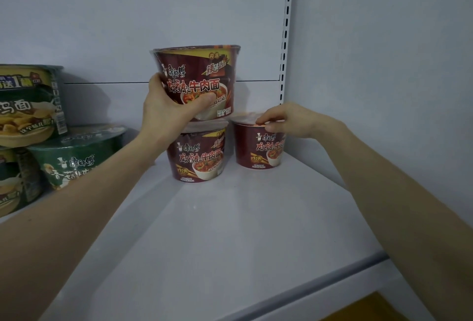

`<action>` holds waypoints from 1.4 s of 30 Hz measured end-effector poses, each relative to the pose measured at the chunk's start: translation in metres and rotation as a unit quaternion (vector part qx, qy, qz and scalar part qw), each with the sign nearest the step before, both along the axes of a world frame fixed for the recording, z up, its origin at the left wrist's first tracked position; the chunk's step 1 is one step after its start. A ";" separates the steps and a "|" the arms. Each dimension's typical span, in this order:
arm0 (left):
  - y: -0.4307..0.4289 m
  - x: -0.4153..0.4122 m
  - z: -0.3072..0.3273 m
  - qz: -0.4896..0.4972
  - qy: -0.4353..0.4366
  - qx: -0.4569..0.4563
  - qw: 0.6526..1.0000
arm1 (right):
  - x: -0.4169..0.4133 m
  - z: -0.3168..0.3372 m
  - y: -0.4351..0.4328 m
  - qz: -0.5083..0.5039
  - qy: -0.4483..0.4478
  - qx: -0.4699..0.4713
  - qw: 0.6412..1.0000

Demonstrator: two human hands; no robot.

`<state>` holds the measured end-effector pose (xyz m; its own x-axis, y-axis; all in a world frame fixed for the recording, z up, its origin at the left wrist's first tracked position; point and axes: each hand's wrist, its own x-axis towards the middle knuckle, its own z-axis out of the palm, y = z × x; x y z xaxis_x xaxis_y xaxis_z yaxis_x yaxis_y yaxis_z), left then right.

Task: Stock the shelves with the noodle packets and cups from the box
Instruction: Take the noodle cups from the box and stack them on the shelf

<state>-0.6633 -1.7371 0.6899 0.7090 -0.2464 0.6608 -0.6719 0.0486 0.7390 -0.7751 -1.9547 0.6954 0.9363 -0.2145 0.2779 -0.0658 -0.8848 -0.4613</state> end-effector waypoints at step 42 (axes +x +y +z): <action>-0.001 -0.017 0.003 -0.010 -0.004 -0.010 1.000 | 0.005 -0.003 0.016 -0.001 -0.022 0.037 0.999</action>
<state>-0.6805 -1.7382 0.6933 0.6984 -0.2474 0.6716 -0.6769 0.0762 0.7321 -0.7702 -1.9386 0.6926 0.9231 -0.2385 0.3016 -0.0467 -0.8481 -0.5278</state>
